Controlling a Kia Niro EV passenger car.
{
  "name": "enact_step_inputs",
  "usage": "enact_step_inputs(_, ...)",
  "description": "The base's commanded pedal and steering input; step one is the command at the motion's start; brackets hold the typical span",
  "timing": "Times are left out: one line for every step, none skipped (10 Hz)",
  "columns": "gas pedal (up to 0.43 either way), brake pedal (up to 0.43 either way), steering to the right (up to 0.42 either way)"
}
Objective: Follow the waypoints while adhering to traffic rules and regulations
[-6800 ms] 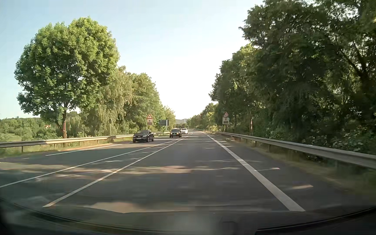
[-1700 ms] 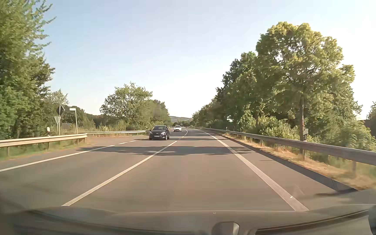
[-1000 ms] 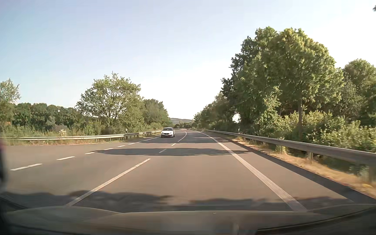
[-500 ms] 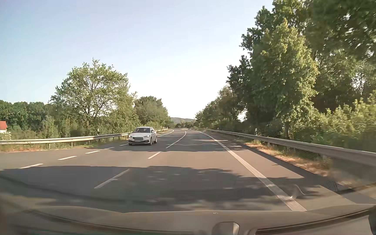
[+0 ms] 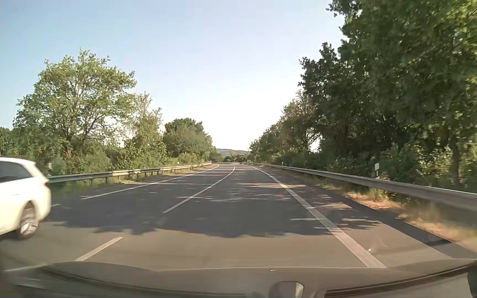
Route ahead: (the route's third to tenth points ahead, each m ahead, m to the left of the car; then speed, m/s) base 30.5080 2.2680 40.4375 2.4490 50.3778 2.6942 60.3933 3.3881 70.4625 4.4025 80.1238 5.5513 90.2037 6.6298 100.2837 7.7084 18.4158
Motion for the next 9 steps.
enact_step_inputs(0.209, 0.006, -0.002)
enact_step_inputs(0.209, 0.006, -0.003)
enact_step_inputs(0.22, 0.006, -0.003)
enact_step_inputs(0.22, 0.006, -0.004)
enact_step_inputs(0.22, 0.006, -0.006)
enact_step_inputs(0.22, 0.006, -0.008)
enact_step_inputs(0.22, 0.006, -0.009)
enact_step_inputs(0.22, 0.006, -0.01)
enact_step_inputs(0.22, 0.006, -0.01)
